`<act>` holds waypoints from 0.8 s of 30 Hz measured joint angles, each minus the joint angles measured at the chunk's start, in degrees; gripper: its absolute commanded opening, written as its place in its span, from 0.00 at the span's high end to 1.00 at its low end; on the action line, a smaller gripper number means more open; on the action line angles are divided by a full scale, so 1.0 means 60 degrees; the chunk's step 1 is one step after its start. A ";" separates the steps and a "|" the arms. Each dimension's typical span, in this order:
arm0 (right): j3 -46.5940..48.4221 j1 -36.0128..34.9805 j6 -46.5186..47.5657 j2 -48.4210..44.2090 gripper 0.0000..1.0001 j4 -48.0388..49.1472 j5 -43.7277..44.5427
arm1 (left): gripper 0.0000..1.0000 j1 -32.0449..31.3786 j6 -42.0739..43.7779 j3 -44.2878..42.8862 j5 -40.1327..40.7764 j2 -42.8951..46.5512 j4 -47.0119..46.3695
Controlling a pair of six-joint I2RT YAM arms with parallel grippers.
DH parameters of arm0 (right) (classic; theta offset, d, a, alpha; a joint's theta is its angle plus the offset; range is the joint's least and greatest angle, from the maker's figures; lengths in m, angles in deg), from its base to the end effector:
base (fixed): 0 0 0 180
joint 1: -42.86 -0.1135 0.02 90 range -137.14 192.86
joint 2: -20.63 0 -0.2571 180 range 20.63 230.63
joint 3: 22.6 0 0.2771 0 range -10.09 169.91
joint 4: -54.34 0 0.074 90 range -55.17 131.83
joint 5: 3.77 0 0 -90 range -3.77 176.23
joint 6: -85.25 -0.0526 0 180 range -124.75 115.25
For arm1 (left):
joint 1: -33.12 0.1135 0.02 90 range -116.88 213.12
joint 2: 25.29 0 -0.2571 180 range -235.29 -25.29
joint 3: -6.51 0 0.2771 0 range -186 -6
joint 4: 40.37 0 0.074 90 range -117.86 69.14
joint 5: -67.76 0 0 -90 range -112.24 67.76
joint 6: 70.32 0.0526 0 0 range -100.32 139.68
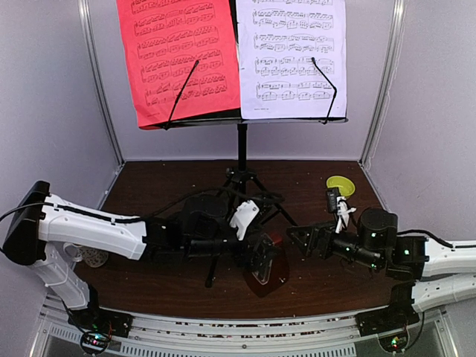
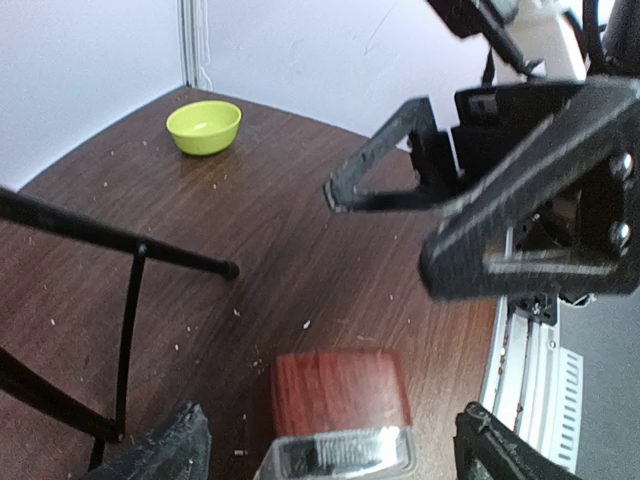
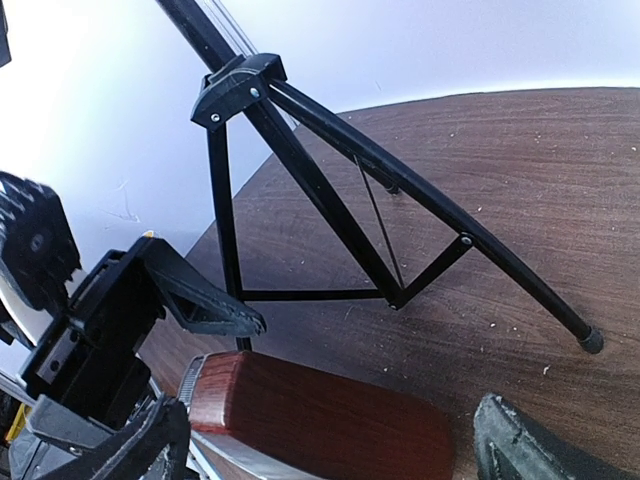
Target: Set up the instrument practice props
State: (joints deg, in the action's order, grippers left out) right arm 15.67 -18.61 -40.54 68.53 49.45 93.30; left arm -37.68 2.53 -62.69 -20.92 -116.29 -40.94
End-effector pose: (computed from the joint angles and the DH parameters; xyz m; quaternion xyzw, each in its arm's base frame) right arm 0.1217 0.2104 0.2263 -0.1386 0.7779 0.4262 0.4404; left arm 0.1326 -0.3771 0.2218 0.3666 0.7393 -0.3853 0.4130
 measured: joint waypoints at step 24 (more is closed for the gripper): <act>0.1293 0.0546 -0.0142 0.1341 0.00 -0.0743 -0.1381 | 0.32 -0.0153 -0.0044 0.0313 0.0692 -0.0226 -0.0229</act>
State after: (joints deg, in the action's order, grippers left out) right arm 23.43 -15.33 -41.39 76.57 44.99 85.01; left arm -38.60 2.27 -60.81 -16.77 -117.64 -42.32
